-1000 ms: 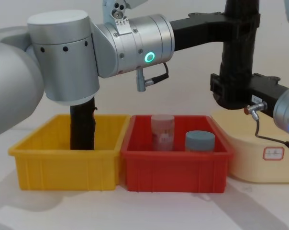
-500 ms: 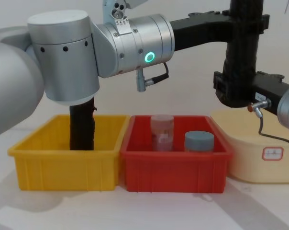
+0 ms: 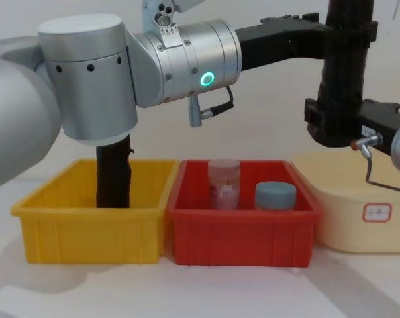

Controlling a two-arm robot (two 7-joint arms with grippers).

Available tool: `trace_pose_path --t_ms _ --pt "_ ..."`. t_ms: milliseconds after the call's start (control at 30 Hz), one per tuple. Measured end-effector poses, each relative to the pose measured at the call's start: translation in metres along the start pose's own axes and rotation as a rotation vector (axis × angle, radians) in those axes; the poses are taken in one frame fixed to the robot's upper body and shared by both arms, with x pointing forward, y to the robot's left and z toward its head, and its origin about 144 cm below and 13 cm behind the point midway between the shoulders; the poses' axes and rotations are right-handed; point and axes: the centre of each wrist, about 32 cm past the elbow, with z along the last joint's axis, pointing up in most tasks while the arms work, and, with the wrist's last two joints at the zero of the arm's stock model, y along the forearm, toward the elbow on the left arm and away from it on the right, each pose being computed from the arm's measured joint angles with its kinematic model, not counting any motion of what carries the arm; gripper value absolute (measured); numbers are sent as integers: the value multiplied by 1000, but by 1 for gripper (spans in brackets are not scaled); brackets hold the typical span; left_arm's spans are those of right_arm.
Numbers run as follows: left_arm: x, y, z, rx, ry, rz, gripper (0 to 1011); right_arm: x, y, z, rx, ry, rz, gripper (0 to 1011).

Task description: Pick up the garbage bag with the one hand and transfer it to the other hand.

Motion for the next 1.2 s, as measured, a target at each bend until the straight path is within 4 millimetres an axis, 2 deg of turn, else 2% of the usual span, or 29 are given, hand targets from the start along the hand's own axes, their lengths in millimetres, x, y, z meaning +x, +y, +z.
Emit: trace_pose_path --t_ms 300,533,633,1067,1100,1200 --pt "0 0 0 0 0 0 1000 16 16 -1 -36 -3 -53 533" --pt "0 0 0 0 0 0 1000 38 30 -3 -69 -15 -124 533" --pt "0 0 0 0 0 0 1000 55 37 -2 -86 -22 -174 533" --pt "0 0 0 0 0 0 1000 113 37 2 -129 -39 -337 533" --pt "0 0 0 0 0 0 1000 113 37 2 -129 -39 -337 533" --pt "0 0 0 0 0 0 1000 124 34 3 -142 -47 -368 612"
